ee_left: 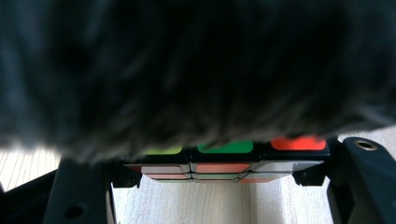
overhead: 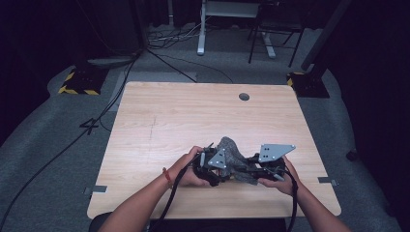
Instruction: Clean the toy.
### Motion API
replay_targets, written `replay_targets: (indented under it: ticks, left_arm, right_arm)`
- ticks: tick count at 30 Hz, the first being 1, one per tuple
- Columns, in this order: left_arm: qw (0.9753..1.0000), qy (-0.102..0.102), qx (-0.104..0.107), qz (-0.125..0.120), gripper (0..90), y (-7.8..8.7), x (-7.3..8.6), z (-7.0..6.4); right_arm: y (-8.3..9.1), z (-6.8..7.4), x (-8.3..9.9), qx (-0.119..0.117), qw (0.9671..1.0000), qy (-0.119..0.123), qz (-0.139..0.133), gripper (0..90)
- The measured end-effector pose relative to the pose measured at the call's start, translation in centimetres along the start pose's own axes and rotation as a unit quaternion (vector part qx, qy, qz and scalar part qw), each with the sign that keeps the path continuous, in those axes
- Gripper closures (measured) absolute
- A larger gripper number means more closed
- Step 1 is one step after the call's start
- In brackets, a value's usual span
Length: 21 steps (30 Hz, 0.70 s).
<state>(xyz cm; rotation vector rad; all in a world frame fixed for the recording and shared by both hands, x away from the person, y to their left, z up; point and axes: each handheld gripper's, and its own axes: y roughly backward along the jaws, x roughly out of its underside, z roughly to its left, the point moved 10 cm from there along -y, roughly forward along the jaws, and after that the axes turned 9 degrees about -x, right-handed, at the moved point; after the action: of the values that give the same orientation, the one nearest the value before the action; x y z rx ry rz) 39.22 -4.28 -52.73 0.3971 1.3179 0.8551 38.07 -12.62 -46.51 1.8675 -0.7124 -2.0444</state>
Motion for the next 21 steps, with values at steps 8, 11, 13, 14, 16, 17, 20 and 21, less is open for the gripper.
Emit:
replay_targets:
  ticks: [8, 11, 13, 14, 16, 17, 20, 21]
  left_arm:
    - [1.0000, 0.005, 0.003, 0.000, 33.9, 0.2, 0.1, 0.1]
    - [1.0000, 0.007, 0.000, -0.002, 33.9, 0.5, 0.2, 0.3]
    - [0.9999, 0.011, -0.002, -0.003, 33.8, 0.6, 0.2, 0.4]
    - [0.9999, 0.012, -0.001, -0.006, 33.9, 0.6, 0.1, 0.5]
    - [0.9999, 0.013, -0.003, -0.003, 33.9, 0.4, 0.1, 0.5]
    - [0.9999, 0.013, -0.005, -0.003, 33.8, 0.4, 0.1, 0.6]
    - [0.9999, 0.010, -0.005, 0.003, 33.8, 0.1, 0.0, 0.5]
    - [0.9999, 0.009, -0.004, 0.001, 33.9, 0.0, 0.0, 0.4]
  right_arm:
    - [0.3, -0.6, 0.6, 0.015, 0.9998, -0.004, 0.015, 76.1]
    - [0.6, -1.2, 1.0, 0.031, 0.9992, -0.007, 0.025, 76.2]
    - [0.9, -1.5, 1.3, 0.036, 0.9989, -0.012, 0.026, 76.2]
    - [0.9, -1.5, 1.2, 0.037, 0.9989, -0.011, 0.026, 76.2]
    - [0.9, -1.2, 1.0, 0.030, 0.9993, -0.008, 0.021, 76.2]
    - [0.8, -0.9, 0.7, 0.025, 0.9995, -0.007, 0.018, 76.2]
    - [0.0, 0.2, -0.1, 0.010, 0.9997, 0.009, 0.019, 76.2]
    - [-0.3, 0.5, -0.2, 0.007, 0.9997, 0.012, 0.021, 76.2]
